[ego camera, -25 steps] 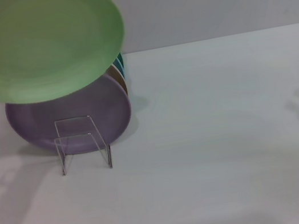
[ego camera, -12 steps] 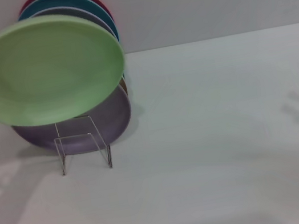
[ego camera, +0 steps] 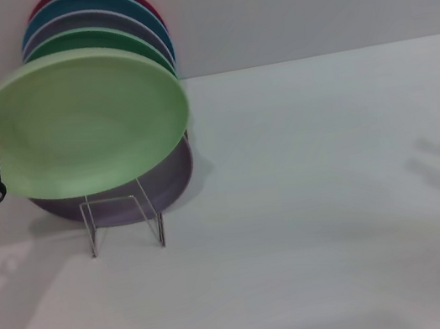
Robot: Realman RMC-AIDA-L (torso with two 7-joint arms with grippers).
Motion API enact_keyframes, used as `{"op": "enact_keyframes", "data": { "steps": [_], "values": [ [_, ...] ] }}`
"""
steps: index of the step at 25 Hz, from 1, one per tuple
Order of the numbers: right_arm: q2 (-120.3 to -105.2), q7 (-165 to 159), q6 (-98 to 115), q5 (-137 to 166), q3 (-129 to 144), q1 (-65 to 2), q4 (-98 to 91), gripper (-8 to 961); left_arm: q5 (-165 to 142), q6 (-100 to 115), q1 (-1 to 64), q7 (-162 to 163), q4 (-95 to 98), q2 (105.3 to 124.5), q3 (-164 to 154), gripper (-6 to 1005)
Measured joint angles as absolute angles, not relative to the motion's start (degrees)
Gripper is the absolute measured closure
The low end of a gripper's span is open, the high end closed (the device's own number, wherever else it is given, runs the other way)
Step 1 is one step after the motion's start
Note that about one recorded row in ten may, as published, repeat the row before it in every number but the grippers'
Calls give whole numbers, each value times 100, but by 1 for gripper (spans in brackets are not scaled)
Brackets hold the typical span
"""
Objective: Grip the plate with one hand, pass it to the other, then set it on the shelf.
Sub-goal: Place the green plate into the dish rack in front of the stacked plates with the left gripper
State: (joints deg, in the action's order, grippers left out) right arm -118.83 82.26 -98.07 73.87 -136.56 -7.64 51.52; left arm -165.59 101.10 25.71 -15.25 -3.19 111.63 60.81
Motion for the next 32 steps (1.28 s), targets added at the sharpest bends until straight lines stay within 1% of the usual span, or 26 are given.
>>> {"op": "enact_keyframes", "data": {
  "steps": [4,18,20,25,30,32],
  "values": [
    [-11883,8226,-9809,7390,-13634,-765,5159,321,-16558,10068,2575,-1575,-311,11162,6034,922],
    [-11874,8279,-9809,7491,-13614,-765,5176,321,-16559,9699,2577,-1891,-272,11253,5793,911],
    [-11873,8285,-9808,7514,-13614,-765,5177,321,-16557,9630,2579,-1968,-272,11300,5802,910],
    [-11874,8286,-9812,7520,-13614,-765,5177,321,-16525,9395,2553,-2614,-283,11533,5967,906],
    [-11874,8285,-9851,7523,-13614,-765,5177,321,-16523,9227,2545,-2645,-302,11578,6046,902],
    [-11874,8284,-9858,7523,-13614,-763,5177,321,-16523,9202,2543,-2645,-310,11583,6052,842]
  ]
}}
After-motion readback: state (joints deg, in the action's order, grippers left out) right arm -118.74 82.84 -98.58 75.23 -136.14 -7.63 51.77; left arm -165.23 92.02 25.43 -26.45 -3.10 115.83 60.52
